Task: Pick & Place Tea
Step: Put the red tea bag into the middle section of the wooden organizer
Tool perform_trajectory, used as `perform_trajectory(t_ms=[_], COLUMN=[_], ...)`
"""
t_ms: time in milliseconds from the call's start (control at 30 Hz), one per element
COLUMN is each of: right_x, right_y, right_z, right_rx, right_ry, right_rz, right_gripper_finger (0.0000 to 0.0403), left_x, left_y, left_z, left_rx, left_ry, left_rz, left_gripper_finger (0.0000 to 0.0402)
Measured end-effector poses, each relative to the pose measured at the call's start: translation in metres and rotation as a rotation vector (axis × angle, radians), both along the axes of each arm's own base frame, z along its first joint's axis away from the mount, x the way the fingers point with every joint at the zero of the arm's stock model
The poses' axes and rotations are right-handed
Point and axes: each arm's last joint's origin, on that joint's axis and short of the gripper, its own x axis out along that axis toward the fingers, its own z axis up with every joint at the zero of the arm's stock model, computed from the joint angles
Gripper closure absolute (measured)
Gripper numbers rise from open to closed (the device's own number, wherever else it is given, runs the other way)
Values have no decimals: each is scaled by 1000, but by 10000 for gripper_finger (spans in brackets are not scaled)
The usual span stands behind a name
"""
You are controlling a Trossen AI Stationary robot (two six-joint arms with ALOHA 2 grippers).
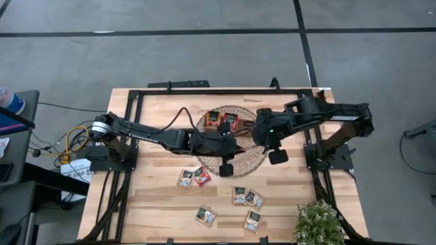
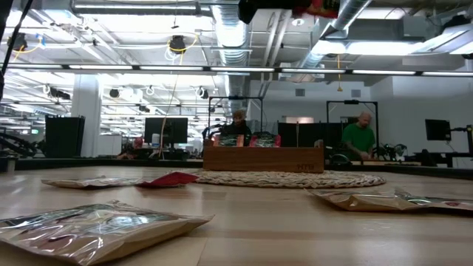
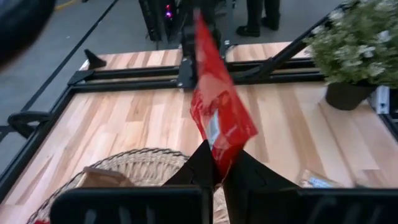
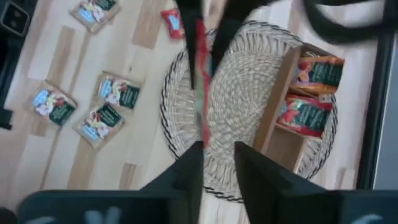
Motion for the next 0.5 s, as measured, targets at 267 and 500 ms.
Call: perform_trajectory(t_ms=[267, 500], right_x=[-32, -50], right_y=[-5, 1], right_z=[25, 44], right_rx=[49, 98], right_ry=[-122, -494], right_rz=[-51, 30], right_gripper_finger=[226, 215], left_x=[-15, -51], left_y=[-13, -36], left_z=[18, 57], left_rx=[35, 46], left_ry=[-38, -130], left_rz=[48, 42], left_gripper_finger=[399, 400])
